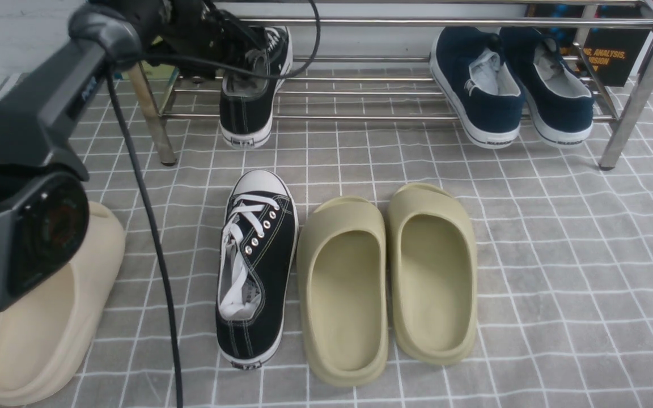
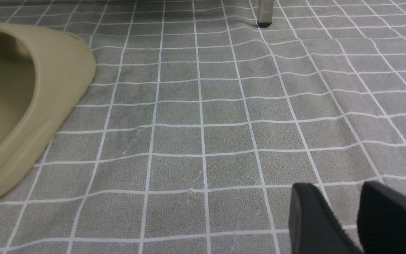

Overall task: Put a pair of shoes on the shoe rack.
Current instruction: Use the left arm to put a shoe into the shoe rack, then use the left arm to grab the shoe closest to it

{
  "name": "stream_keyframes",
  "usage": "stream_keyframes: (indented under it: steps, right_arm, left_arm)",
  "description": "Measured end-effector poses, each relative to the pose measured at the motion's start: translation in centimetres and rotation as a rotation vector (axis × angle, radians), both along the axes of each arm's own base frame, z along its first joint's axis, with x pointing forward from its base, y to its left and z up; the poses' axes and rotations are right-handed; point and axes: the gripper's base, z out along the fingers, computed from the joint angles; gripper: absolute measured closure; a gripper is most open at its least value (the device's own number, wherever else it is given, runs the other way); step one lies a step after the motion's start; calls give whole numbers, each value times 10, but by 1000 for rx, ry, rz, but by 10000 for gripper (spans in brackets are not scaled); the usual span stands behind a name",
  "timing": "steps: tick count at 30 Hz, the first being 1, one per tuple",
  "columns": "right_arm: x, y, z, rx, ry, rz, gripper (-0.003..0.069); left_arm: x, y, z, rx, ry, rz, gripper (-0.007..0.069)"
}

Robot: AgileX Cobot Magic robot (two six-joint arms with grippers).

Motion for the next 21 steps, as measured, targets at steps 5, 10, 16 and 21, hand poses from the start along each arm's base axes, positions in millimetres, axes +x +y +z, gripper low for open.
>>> stream_keyframes:
  steps: [5, 10, 16, 21]
  right_arm:
    - [0, 0, 0, 0, 0, 0, 419]
    - [0, 0, 0, 0, 0, 0, 419]
    - [0, 0, 0, 0, 0, 0, 419]
    - [0, 0, 0, 0, 0, 0, 419]
  left_arm:
    - [-42, 8, 49, 45, 129, -26, 204]
    - [-79, 8, 73, 5, 184, -96, 253]
    - [-136, 12, 45, -34, 388, -115, 285]
    - [-181, 5, -3, -53, 449, -127, 286]
